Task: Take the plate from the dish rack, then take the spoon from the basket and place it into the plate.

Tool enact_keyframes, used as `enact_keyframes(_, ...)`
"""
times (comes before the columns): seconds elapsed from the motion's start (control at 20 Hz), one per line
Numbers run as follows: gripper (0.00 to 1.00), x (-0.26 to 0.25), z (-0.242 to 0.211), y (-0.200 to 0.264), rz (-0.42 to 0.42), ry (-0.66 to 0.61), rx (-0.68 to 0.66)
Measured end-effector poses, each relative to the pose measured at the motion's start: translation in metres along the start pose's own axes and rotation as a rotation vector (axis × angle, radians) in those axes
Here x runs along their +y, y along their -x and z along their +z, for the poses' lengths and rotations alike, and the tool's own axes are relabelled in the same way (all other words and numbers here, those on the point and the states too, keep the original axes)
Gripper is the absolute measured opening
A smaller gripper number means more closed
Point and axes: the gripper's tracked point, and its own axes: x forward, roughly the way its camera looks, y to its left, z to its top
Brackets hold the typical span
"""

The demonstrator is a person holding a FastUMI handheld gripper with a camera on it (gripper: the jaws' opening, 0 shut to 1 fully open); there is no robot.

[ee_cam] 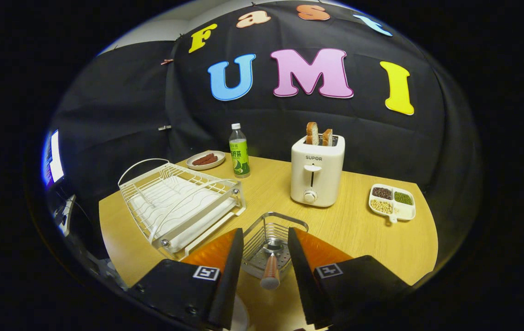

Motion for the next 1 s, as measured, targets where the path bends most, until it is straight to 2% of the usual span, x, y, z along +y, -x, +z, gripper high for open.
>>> enact_keyframes(0.25,0.55,-0.001,-0.017,-0.011,0.004,0.055,0.033)
enact_keyframes(0.35,0.33,-0.002,-0.022,-0.015,0.004,0.054,0.054)
enact_keyframes(0.4,0.29,-0.003,-0.021,-0.017,0.005,0.046,0.051)
enact_keyframes(0.6,0.24,-0.005,-0.022,-0.018,0.002,0.046,0.059)
enact_keyframes(1.0,0.22,-0.005,-0.016,-0.016,0.024,0.039,0.096)
